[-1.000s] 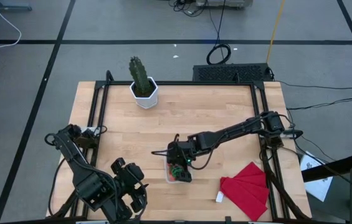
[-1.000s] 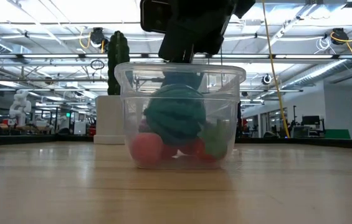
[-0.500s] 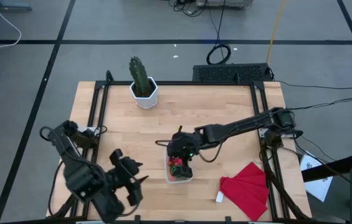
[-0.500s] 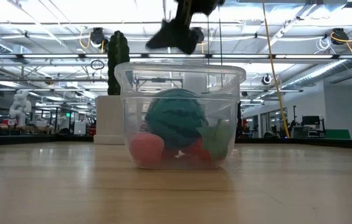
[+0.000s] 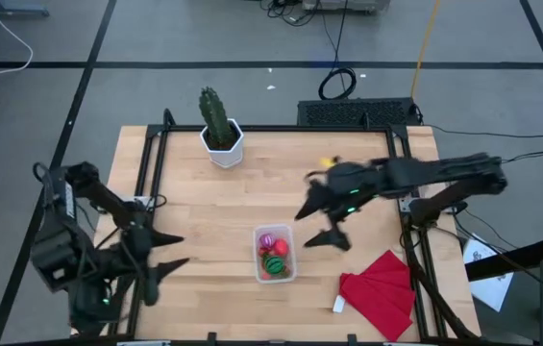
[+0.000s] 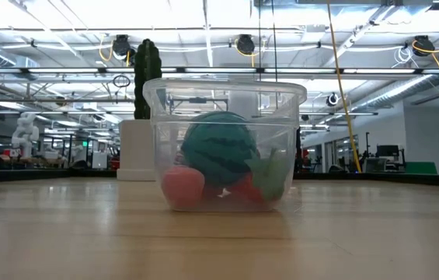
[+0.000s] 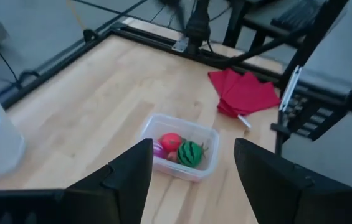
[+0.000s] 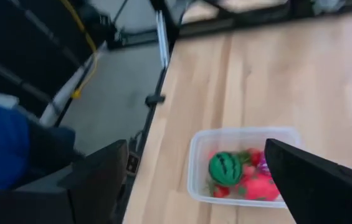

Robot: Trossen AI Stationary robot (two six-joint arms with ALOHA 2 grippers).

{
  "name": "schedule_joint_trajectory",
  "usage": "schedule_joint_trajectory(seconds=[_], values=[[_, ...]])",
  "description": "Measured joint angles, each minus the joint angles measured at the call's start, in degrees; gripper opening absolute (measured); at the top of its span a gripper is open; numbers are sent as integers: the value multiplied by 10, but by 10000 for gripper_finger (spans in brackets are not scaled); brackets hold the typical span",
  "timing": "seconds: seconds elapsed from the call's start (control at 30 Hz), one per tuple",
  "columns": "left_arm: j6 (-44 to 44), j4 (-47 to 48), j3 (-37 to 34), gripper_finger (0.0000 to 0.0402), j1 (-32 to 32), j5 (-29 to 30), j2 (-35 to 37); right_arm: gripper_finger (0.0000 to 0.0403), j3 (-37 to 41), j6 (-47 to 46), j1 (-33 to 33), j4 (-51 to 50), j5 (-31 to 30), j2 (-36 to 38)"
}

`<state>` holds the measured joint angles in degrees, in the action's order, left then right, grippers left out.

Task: Pick and placing Produce into tupperware
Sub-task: Return to Home Position

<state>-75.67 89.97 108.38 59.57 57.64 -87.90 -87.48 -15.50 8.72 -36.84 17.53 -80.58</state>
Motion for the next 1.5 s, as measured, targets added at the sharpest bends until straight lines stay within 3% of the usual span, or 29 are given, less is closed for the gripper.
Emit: schedule_joint_trajectory(seconds=[0.17, 0.33, 0.43, 0.67, 0.77, 0.9, 1.27, 1.5], values=[[-150, -31, -141, 230, 60, 42, 60, 369, 0, -5, 27, -39, -74, 104], [-217, -123, -252, 230, 77, 55, 75, 369, 53, -39, 79, -41, -147, 200], [-212, -207, -306, 230, 72, 70, 74, 369, 146, -70, 112, 22, -167, 264], [-177, -406, -418, 230, 34, 101, 75, 369, 465, -187, 162, 350, -173, 381], [-119, -499, -460, 230, 4, 95, 74, 369, 580, -235, 170, 478, -170, 410], [-27, -598, -494, 230, -46, 49, 75, 369, 664, -235, 170, 616, -158, 446], [284, -928, -642, 230, -157, -78, 110, 370, 724, -154, 135, 586, -143, 492], [419, -1066, -772, 230, -190, -105, 216, 370, 724, -87, 70, 580, -114, 499]])
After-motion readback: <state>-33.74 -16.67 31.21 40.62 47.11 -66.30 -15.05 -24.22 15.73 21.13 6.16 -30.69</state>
